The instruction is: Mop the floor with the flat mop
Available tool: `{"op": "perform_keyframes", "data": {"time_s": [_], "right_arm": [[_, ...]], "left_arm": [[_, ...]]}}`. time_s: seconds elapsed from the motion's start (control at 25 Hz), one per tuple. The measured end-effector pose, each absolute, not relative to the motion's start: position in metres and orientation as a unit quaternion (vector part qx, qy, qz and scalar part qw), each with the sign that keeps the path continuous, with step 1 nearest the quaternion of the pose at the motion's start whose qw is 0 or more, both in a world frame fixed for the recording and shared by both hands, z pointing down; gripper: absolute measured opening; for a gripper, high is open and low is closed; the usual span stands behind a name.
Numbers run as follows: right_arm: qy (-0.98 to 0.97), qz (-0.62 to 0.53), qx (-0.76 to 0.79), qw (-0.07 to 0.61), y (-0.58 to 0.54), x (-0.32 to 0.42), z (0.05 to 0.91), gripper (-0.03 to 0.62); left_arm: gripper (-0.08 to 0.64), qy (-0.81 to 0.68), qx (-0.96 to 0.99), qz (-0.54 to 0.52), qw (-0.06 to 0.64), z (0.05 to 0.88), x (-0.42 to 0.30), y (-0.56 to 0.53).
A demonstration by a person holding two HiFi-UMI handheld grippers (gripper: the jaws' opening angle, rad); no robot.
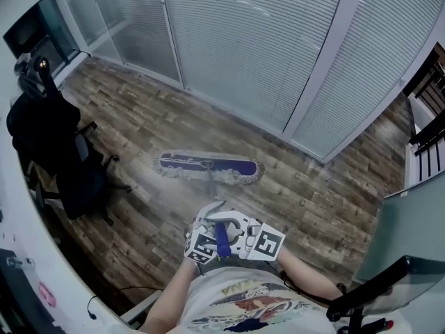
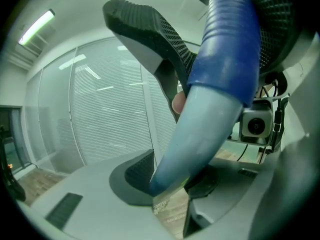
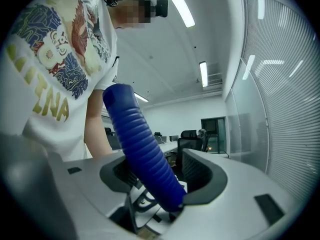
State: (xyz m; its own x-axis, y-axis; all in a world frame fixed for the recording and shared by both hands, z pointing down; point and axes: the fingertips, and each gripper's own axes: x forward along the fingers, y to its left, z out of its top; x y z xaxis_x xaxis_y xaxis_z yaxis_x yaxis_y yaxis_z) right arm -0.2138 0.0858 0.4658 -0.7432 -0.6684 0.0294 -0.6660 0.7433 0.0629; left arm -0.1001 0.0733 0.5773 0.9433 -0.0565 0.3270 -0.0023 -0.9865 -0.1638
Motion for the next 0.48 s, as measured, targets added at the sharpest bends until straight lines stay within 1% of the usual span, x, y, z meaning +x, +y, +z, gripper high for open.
{"op": "perform_keyframes", "data": {"time_s": [0.32,0.48], "right_arm": [[-0.923,-0.031,0.383,0.013,-0.022,-0.171,0.469,0.238],[-0.926,-0.03,0.375,0.027,-0.074,-0.14,0.475,0.239]], "left_arm": [[0.114,-0.003,-0.982,-0.167,0.09,0.583,-0.057,-0.031],[0.114,-0.001,-0.982,-0.163,0.091,0.584,-0.025,-0.084]]}}
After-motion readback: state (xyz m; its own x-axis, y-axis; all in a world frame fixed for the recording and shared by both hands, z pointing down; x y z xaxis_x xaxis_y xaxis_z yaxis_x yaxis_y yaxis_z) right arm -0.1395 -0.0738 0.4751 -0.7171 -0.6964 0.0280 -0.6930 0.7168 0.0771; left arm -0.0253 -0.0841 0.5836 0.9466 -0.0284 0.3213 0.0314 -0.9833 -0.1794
